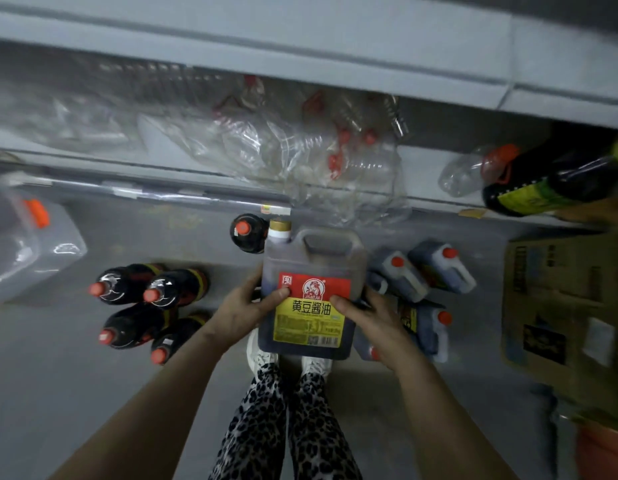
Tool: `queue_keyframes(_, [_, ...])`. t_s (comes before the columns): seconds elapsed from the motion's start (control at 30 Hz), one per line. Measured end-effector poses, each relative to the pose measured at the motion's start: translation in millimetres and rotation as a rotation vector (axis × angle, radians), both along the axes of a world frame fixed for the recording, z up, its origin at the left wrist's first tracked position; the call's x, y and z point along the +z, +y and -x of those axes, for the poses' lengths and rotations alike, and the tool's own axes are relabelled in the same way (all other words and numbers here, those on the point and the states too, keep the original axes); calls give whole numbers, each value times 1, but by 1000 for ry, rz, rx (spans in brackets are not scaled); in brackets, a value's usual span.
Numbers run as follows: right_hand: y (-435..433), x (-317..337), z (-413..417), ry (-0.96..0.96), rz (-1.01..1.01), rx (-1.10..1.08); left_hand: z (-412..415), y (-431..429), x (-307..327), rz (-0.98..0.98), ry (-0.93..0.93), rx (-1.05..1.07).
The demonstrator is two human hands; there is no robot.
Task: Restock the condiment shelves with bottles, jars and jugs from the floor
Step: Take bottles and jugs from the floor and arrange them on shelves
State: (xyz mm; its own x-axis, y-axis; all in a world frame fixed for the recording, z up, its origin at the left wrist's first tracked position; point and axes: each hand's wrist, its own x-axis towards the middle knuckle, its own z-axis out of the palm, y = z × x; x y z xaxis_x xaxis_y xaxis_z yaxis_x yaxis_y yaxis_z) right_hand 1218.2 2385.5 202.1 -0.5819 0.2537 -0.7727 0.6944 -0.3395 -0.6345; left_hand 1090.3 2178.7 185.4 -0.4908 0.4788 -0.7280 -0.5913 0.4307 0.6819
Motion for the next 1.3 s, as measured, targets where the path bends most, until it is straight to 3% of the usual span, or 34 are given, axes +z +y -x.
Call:
queue_keyframes(0.37, [-10, 185, 9, 113, -159, 38, 15, -13, 186, -48, 252, -85])
queue_keyframes(0.67, [-15, 296, 18, 276, -305, 69, 16, -21, 306, -141, 427, -51])
queue_keyframes(1.3, [5, 443, 49, 589, -461, 7, 69, -4, 465, -271, 873, -186])
